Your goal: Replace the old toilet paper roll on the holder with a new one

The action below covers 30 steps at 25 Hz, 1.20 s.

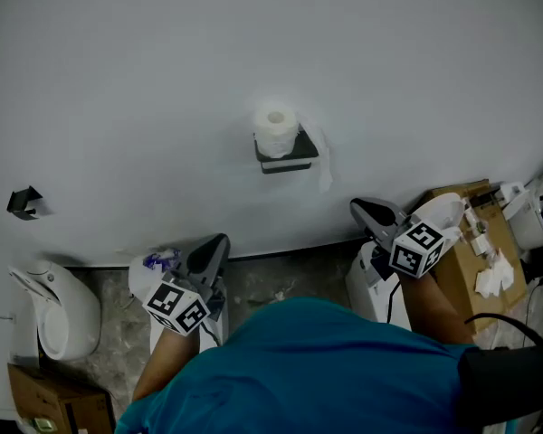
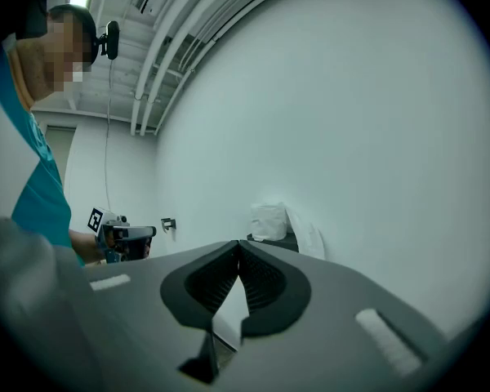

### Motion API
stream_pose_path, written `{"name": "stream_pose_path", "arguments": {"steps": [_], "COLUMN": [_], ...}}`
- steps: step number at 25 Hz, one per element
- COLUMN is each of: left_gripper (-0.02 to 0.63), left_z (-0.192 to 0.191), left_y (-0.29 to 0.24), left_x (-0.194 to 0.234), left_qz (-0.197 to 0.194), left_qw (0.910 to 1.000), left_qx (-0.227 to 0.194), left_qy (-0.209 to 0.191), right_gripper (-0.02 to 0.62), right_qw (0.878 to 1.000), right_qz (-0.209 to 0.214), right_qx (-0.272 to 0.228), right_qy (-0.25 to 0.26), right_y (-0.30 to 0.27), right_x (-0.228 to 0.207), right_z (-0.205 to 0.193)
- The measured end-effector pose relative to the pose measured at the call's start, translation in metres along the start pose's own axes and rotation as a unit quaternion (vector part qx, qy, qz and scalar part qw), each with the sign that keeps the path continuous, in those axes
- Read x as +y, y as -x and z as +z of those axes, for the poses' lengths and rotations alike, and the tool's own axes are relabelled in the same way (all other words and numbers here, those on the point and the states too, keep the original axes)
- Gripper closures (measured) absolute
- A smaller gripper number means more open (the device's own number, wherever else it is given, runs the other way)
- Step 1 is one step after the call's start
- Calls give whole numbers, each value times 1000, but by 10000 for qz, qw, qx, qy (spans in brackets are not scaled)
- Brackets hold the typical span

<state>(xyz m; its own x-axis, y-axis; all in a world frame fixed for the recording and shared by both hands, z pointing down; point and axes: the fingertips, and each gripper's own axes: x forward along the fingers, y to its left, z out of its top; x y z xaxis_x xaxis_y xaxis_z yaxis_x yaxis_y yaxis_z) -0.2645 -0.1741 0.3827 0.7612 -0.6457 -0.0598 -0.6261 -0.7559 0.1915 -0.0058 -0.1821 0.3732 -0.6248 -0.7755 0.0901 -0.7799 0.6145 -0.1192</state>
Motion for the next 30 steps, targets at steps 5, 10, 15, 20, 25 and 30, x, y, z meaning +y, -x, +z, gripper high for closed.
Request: {"name": "stream_pose_path", "arguments": {"steps": [5, 10, 15, 20, 25, 30], "left_gripper": [597, 597, 597, 597, 595, 595], "left_z": [10, 11, 8, 4, 10, 19], "left_y": [-6, -15, -40, -80, -125, -141], "left_x": [46, 74, 87, 86, 75, 79], "left_qz": [-167, -199, -44, 335, 868, 1362], "left_qw": [9999, 9997, 9999, 9994, 9961, 9901], "left_qx": [-14, 60, 79, 121, -127, -317], "left_qy": [40, 89, 97, 52, 64, 69], "right_gripper": [591, 591, 591, 591, 591, 591], "right_qw": [9999, 9998, 9999, 9993, 9962, 9939], "right_qz": [-106, -160, -68, 267, 764, 997], "right_qx": [-1, 51, 111, 186, 366, 409], "right_qy": [34, -50, -110, -158, -192, -236], "right_y": [-41, -65, -76, -76, -71, -73], "right_x": [6, -6, -35, -79, -126, -149], "right_z": [6, 4, 0, -3, -4, -4]}}
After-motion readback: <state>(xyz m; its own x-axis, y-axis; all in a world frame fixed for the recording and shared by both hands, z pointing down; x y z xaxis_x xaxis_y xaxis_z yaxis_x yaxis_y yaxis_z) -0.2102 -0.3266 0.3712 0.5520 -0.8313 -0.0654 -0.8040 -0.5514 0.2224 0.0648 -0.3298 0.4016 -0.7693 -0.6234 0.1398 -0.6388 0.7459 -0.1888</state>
